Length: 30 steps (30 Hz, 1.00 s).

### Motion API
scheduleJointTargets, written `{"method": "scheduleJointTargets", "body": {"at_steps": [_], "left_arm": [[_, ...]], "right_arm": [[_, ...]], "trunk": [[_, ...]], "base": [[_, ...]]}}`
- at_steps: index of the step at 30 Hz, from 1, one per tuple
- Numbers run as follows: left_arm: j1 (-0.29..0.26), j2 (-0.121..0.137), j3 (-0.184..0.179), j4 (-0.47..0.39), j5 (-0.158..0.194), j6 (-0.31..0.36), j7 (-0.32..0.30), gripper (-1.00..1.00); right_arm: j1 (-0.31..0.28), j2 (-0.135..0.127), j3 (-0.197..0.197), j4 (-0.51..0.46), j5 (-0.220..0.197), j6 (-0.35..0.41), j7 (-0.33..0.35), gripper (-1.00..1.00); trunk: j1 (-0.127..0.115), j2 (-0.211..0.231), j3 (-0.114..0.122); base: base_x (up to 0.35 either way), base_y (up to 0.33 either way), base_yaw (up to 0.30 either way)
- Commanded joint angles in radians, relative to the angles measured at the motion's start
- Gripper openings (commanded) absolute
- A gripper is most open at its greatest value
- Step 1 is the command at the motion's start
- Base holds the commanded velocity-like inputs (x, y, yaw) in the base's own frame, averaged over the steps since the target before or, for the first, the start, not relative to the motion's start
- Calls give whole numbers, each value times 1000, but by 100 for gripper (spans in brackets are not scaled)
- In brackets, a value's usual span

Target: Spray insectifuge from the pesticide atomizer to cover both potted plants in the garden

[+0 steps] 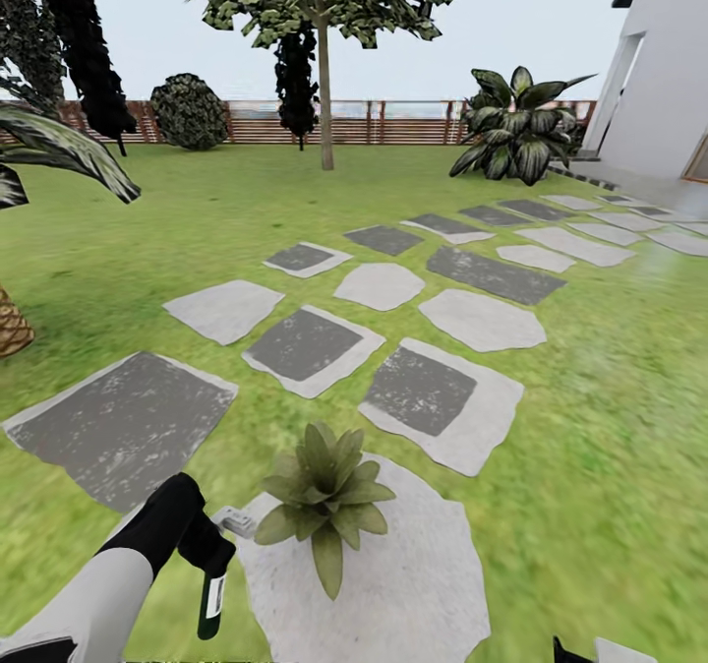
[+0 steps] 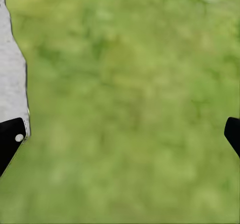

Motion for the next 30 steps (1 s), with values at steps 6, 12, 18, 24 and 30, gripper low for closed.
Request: {"method": "scheduleJointTargets", "body": {"at_steps": [6,12,18,24,30], "left_arm": [[24,8,5,0,-12,2,-4,-100],[70,2,-6,-3,-15,-1,-2,-100],[69,-3,-1,-15,-14,1,-2,-100],[64,8,2,-19,-15,2,5,-100],[65,4,2,-18,-14,3,73,-100]], "right_arm": [[-1,0,-7,0,11,-4,-1,100],[-1,0,-7,0,11,-4,-1,100],[-1,0,-7,0,11,-4,-1,100],[-1,0,-7,0,11,-4,-1,100],[-2,0,-7,0,11,-4,-1,100]], "trunk": [[0,0,-6],[0,0,-8],[0,0,-9],[0,0,-14],[0,0,-19]], "base": [[6,-1,208],[0,0,115],[79,-108,50],[-53,-61,233],[-78,106,229]]}}
